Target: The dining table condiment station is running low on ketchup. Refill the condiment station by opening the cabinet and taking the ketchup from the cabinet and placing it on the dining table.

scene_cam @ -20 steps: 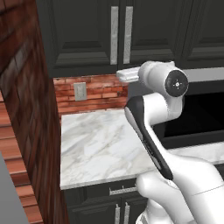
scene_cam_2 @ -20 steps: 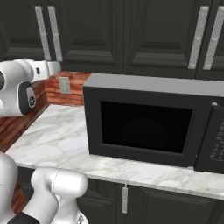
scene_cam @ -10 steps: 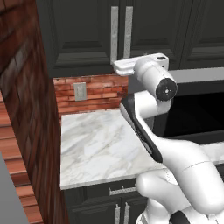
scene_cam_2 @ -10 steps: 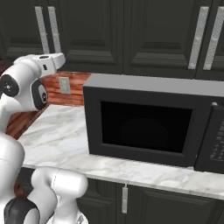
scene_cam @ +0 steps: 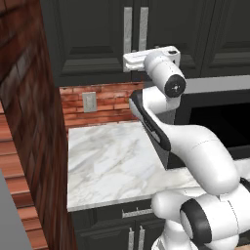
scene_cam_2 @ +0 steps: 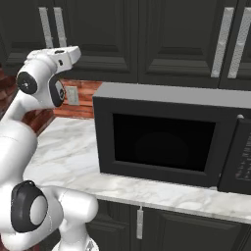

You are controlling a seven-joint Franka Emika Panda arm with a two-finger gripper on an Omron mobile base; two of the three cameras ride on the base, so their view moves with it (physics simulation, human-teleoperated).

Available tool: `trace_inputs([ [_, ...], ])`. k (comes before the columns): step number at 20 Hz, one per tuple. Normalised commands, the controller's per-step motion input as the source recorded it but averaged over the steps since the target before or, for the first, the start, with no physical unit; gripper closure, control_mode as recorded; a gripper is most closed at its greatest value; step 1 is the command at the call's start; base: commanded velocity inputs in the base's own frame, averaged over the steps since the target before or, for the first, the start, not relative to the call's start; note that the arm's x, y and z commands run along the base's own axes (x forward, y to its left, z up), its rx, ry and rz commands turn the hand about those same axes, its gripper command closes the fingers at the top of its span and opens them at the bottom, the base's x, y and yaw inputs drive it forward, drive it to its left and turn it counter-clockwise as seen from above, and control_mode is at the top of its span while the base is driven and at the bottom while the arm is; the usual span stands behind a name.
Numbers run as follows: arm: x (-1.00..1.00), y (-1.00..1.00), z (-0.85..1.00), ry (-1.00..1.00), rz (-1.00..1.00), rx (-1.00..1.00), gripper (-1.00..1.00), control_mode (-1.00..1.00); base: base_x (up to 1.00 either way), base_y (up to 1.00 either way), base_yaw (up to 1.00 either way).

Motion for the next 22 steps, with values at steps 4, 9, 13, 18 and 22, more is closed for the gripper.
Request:
trace_inputs([
  [4, 0.64, 0.0, 0.22, 0.0, 0.0, 0.0, -1.0, -1.0, 0.0, 0.0, 0.0],
  [9, 0.66, 0.01, 0.1, 0.0, 0.0, 0.0, -1.0, -1.0, 0.0, 0.0, 0.0],
  [13, 0.71, 0.0, 0.0, 0.01, 0.0, 0.0, -1.0, -1.0, 0.0, 0.0, 0.0],
  [18, 0.59, 0.0, 0.0, 0.02, 0.0, 0.0, -1.0, -1.0, 0.0, 0.0, 0.0],
  [22, 0.42, 0.04, 0.0, 0.0, 0.0, 0.0, 1.0, -1.0, 0.0, 0.0, 0.0],
])
